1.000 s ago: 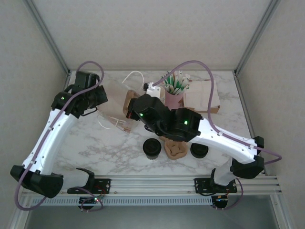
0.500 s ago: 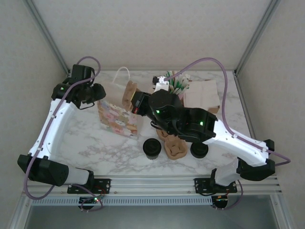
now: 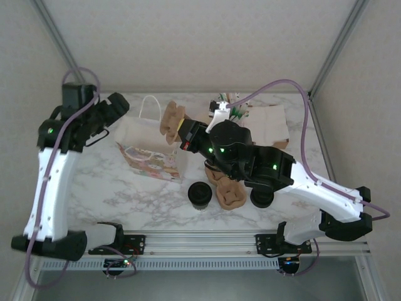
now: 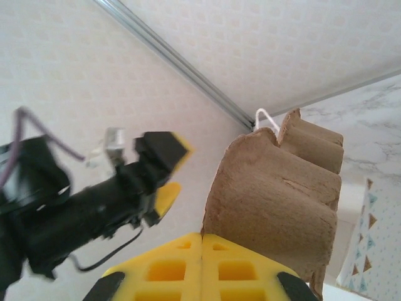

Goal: Pack the takeout coffee

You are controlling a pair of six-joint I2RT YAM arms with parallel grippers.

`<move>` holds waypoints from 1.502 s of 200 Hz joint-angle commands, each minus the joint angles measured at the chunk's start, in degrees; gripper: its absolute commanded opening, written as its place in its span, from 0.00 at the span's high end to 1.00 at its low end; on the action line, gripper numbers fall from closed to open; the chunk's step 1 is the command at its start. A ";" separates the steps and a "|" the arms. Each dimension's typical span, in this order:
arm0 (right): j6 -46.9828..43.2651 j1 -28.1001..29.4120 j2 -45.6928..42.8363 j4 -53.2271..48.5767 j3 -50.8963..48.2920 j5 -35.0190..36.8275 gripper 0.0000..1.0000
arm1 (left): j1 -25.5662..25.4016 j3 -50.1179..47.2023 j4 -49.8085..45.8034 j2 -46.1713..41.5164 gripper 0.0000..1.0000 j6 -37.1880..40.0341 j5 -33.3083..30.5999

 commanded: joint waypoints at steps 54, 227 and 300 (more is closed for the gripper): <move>-4.42 0.60 -6.14 16.02 -6.66 0.73 1.00 | -5.57 -17.10 21.13 -18.48 0.04 -41.74 12.96; -7.08 0.67 -8.89 26.31 -9.33 -8.44 1.00 | -22.23 -17.88 29.53 -12.58 0.42 -54.71 4.04; -6.60 0.64 -9.25 26.78 -11.35 -9.96 1.00 | -22.23 -20.35 35.26 -11.81 0.67 -59.61 4.17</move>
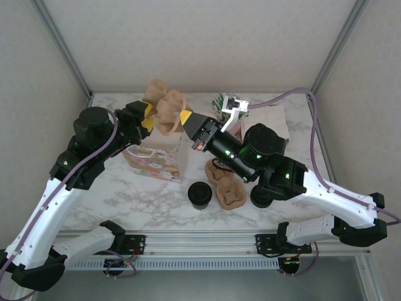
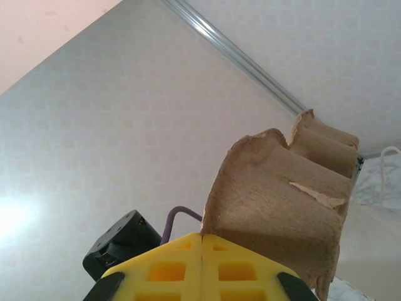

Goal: Pack the takeout coffee

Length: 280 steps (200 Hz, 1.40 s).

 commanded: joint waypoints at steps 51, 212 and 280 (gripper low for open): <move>0.05 0.62 -2.45 4.19 -5.45 0.49 1.00 | -0.46 -2.04 3.49 -1.41 0.74 -4.08 -2.79; -15.95 0.12 -3.12 -9.91 -4.83 11.09 0.23 | -0.55 5.36 -9.19 0.35 0.91 13.44 -11.84; -49.80 0.12 12.58 -40.72 28.48 6.75 0.25 | -0.58 12.73 -18.75 6.31 0.99 30.93 -21.03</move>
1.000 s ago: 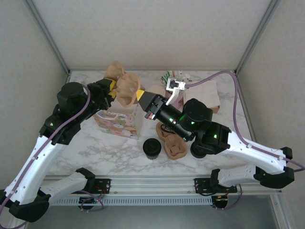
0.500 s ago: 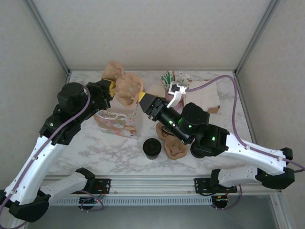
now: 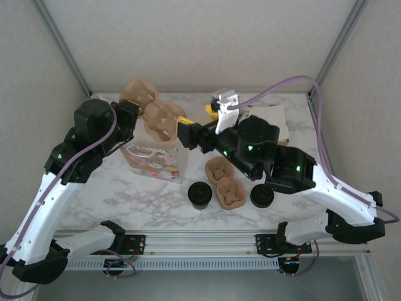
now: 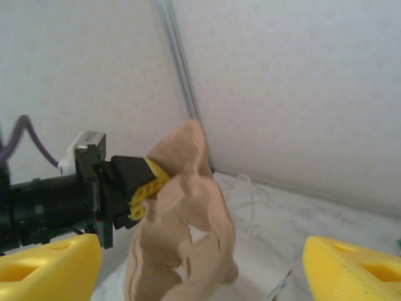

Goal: Pack the takeout coffee

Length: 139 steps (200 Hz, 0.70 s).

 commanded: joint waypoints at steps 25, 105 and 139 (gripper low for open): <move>-15.75 -0.14 21.81 -31.73 35.20 -3.44 0.47 | -0.48 7.19 -7.96 4.08 1.00 10.59 -4.42; -8.35 -5.63 28.28 -34.26 39.39 -14.32 0.53 | -2.56 13.35 -13.05 9.15 1.00 11.15 2.16; -2.28 -5.66 26.77 -36.29 38.07 -12.16 0.56 | -7.07 13.98 -13.92 10.27 1.00 13.00 -4.79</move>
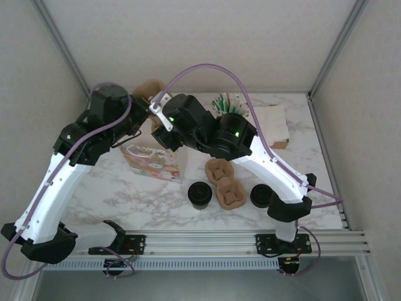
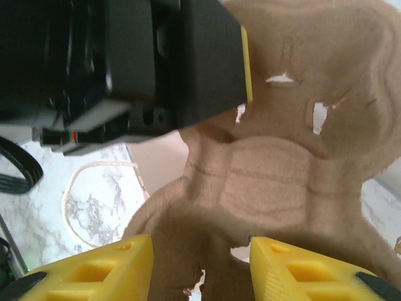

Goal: Pack the takeout coffee

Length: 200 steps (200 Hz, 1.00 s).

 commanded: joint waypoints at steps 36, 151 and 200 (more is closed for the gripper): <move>11.78 -0.05 -10.53 3.79 -8.93 2.29 0.55 | -8.40 7.57 -7.80 5.04 1.00 5.37 -12.10; 24.13 -1.09 -12.45 -3.56 -12.85 6.53 0.54 | -16.67 14.88 -12.08 11.54 1.00 5.93 -18.19; 25.06 -1.25 -12.98 -3.59 -15.26 6.80 0.55 | -17.55 16.49 -13.12 13.12 1.00 5.47 -16.92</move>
